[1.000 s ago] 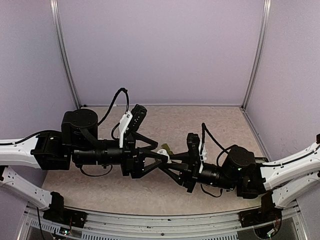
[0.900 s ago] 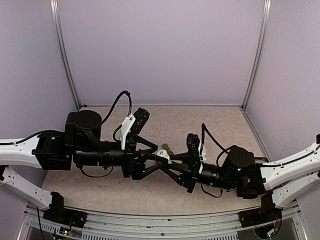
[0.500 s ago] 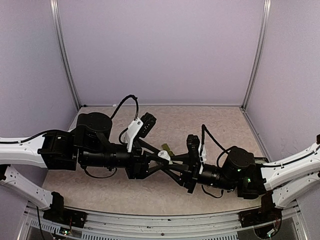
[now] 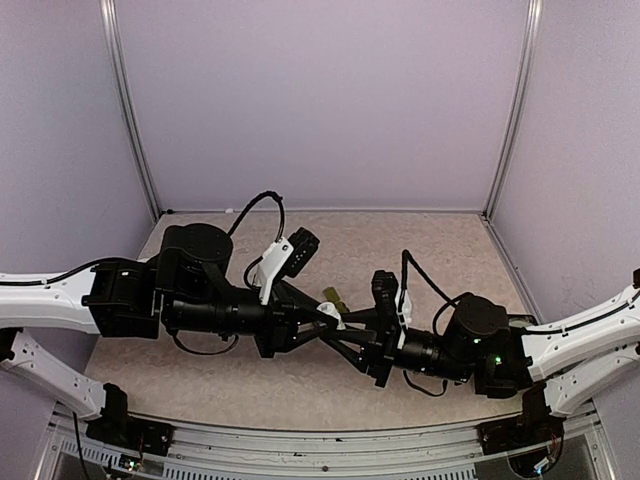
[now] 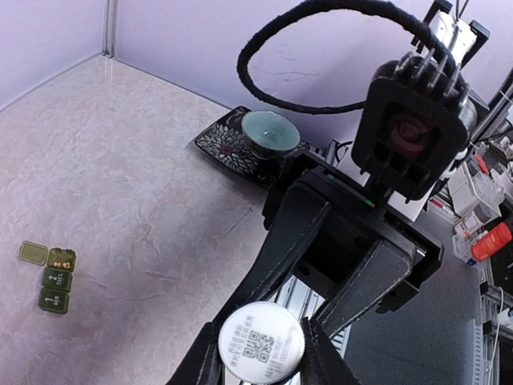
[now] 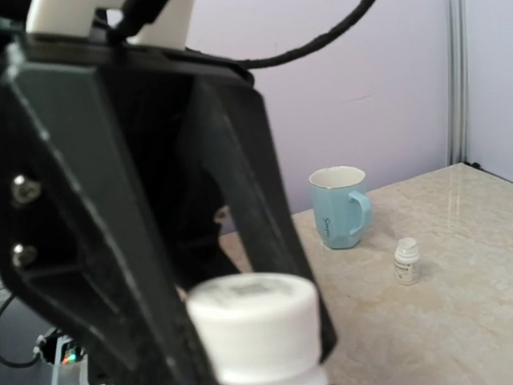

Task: Sort the pills into containers
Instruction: Pass from the right arm to the left

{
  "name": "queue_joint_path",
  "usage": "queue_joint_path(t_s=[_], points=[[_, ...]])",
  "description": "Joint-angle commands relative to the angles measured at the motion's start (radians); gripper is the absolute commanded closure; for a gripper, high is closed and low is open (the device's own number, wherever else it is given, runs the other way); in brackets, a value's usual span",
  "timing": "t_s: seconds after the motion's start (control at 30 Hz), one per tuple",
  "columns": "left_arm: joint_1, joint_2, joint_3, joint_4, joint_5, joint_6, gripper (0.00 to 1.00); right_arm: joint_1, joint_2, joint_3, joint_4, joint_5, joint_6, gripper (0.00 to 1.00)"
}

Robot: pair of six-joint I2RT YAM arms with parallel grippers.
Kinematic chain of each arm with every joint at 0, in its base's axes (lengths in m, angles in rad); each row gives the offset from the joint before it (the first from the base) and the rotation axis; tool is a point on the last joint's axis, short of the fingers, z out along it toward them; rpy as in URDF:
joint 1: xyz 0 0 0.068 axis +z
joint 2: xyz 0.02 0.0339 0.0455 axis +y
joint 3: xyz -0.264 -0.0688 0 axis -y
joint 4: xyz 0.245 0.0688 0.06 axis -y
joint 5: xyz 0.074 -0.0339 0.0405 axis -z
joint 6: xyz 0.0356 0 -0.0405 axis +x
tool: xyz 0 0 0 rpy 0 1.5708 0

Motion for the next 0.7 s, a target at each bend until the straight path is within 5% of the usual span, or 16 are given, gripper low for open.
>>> queue_joint_path(t_s=[0.0, 0.13, 0.4, 0.67], points=[[0.01, 0.012, 0.027, 0.007, 0.037, 0.009, 0.77, -0.006, -0.012, -0.013, 0.016, 0.001, -0.003, 0.85], [0.011, 0.012, 0.029, 0.016, 0.043, 0.008, 0.81, -0.006, -0.016, -0.015, 0.013, 0.008, -0.003, 0.84], [0.021, 0.007, 0.022, 0.015, -0.024, 0.0, 0.84, -0.007, -0.028, -0.023, 0.002, 0.024, 0.001, 0.47], [0.047, 0.02, 0.0, -0.019, -0.113, 0.013, 0.86, -0.008, -0.055, -0.041, -0.031, 0.05, 0.002, 0.32]])
